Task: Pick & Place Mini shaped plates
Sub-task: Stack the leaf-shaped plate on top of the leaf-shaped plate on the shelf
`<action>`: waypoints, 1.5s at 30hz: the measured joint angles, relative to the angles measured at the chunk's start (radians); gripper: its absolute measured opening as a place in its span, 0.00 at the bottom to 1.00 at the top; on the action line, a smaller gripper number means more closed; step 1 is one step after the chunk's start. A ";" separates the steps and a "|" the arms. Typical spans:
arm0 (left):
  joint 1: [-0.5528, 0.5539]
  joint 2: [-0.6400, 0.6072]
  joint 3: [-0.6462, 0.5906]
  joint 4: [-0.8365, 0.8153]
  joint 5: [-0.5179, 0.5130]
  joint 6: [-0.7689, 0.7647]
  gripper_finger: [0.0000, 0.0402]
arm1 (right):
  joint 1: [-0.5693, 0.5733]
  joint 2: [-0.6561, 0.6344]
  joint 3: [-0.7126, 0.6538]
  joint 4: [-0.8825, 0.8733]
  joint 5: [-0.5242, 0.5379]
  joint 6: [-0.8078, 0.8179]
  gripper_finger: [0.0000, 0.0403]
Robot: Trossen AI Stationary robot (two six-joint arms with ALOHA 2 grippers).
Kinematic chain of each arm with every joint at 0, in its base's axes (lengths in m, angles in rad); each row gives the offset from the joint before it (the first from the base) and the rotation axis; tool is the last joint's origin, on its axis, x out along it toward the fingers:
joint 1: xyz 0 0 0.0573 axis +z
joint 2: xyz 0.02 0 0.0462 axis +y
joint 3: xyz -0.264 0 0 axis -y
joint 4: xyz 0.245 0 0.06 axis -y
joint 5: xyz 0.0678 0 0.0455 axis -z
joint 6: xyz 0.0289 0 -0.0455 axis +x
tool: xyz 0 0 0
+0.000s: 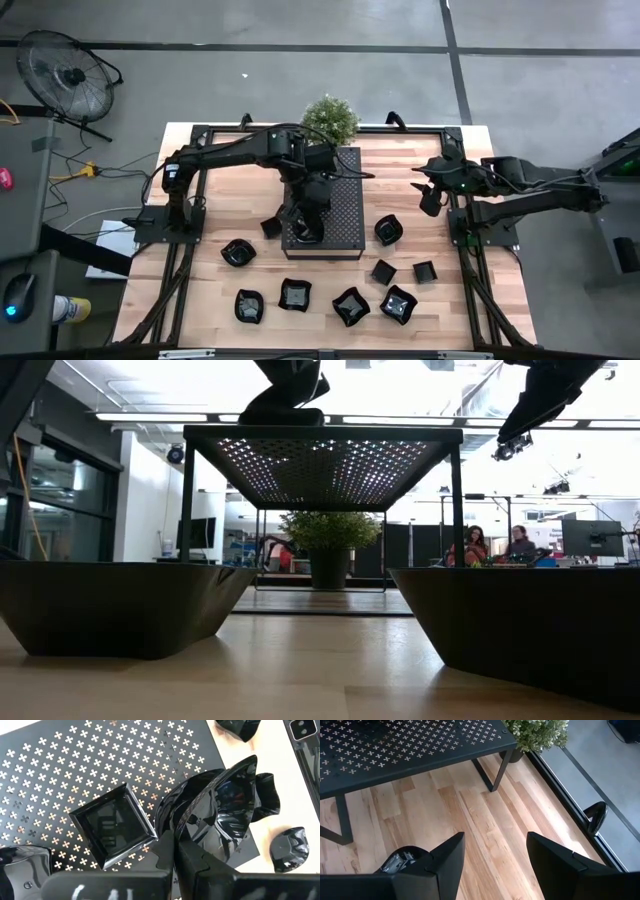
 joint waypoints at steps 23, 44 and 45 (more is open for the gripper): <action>-0.008 0.001 -0.018 0.005 -0.027 0.051 0.00 | 0.000 0.000 0.000 0.000 0.000 0.000 0.52; -0.040 0.001 -0.018 0.032 -0.091 0.084 0.00 | 0.000 0.000 0.000 0.000 0.002 0.001 0.52; -0.040 0.001 -0.018 0.032 -0.094 0.078 0.00 | 0.000 0.000 0.000 0.000 0.002 0.001 0.52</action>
